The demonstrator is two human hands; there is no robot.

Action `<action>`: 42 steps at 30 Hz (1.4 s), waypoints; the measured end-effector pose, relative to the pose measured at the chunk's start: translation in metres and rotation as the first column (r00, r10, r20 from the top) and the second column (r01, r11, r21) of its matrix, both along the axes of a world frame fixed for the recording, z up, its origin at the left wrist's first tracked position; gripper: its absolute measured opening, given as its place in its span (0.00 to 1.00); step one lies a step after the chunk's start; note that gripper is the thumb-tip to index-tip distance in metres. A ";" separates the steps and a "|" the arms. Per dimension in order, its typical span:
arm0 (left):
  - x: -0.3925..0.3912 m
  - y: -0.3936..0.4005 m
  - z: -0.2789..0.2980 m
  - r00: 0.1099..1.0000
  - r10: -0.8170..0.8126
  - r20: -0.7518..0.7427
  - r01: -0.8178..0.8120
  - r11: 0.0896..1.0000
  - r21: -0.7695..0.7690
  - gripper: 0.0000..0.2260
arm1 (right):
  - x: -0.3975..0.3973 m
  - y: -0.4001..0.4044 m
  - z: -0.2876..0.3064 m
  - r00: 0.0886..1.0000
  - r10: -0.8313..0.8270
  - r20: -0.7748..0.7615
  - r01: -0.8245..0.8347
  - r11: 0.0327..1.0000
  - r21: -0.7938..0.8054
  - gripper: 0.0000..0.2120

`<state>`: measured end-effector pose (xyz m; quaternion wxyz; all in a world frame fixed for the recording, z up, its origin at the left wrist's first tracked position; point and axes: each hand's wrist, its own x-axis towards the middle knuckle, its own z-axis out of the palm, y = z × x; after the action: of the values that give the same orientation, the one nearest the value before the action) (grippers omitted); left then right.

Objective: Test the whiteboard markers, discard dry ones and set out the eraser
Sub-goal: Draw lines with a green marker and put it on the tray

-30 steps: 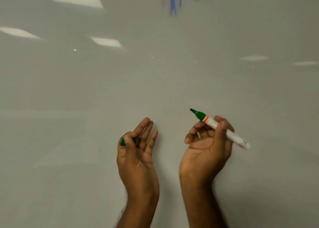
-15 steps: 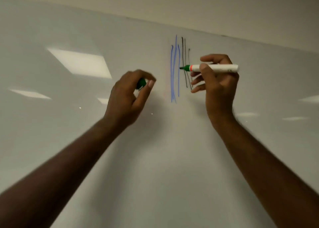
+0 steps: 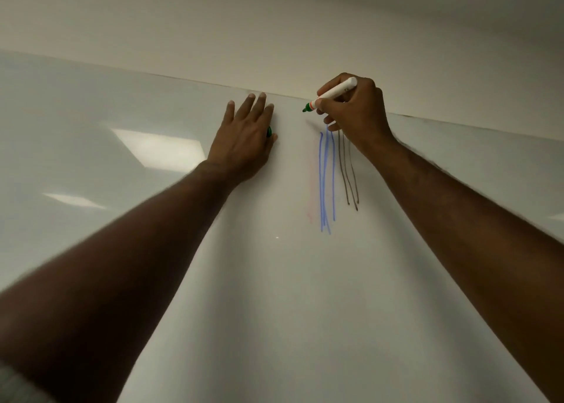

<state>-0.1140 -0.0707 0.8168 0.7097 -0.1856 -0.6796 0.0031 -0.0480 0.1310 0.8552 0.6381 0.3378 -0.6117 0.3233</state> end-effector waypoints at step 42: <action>-0.016 0.003 -0.006 0.986 -0.159 -0.045 0.161 0.985 0.061 0.24 | -0.004 0.013 -0.032 0.997 -0.058 -0.052 0.059 0.998 0.011 0.04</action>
<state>-0.1300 -0.0681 0.8112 0.7268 -0.2165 -0.6478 -0.0723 -0.0518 0.1436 0.8234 0.6607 0.3321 -0.6067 0.2918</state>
